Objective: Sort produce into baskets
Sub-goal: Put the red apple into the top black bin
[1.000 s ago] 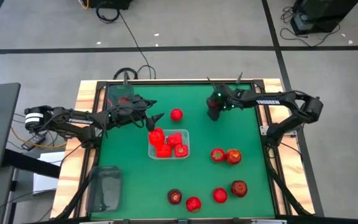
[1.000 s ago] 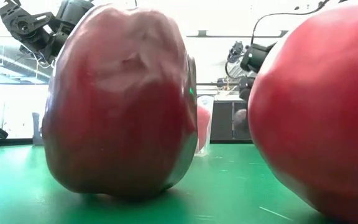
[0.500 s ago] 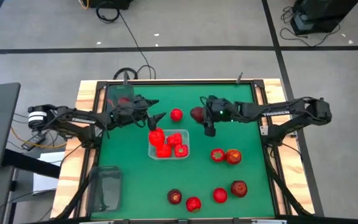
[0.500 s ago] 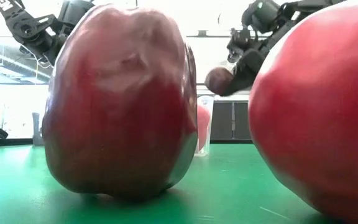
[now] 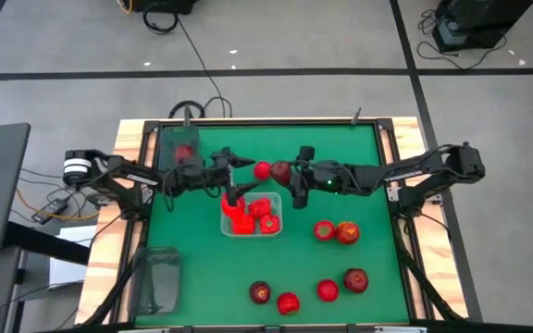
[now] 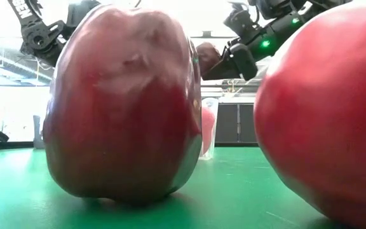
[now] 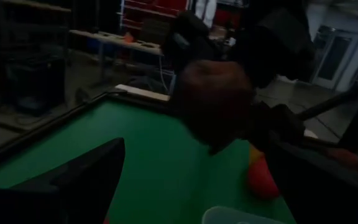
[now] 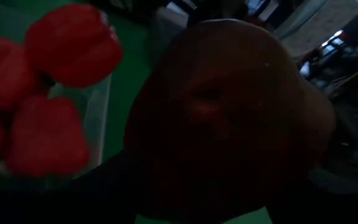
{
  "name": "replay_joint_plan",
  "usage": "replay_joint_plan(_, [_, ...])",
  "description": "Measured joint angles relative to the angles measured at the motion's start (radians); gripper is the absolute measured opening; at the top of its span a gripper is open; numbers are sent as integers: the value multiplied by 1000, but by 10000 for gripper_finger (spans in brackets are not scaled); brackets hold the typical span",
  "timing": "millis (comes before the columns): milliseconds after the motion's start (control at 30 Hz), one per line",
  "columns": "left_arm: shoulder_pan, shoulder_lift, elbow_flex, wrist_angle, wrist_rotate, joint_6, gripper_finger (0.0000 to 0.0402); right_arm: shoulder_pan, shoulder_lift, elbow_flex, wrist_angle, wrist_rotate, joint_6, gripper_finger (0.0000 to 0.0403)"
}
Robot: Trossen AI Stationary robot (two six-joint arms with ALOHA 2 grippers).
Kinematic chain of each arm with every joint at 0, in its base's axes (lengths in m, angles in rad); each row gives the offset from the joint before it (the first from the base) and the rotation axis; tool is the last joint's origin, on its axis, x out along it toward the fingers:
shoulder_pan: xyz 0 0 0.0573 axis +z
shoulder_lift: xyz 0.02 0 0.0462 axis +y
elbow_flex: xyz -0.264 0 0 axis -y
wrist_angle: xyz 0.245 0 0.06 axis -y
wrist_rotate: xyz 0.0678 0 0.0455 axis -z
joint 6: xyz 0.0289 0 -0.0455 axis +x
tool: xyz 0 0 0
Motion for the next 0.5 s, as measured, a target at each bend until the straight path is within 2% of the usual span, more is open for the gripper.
replay_joint_plan(200, [-46,86,81,-10,-27,106,394,4,19,0,45,-37,-14,281])
replay_joint_plan(367, [-49,132,127,-13,-40,115,394,21,23,0,48,-46,-21,284])
replay_joint_plan(500, [-49,149,155,-16,2,104,399,28,31,1,59,-49,-26,285])
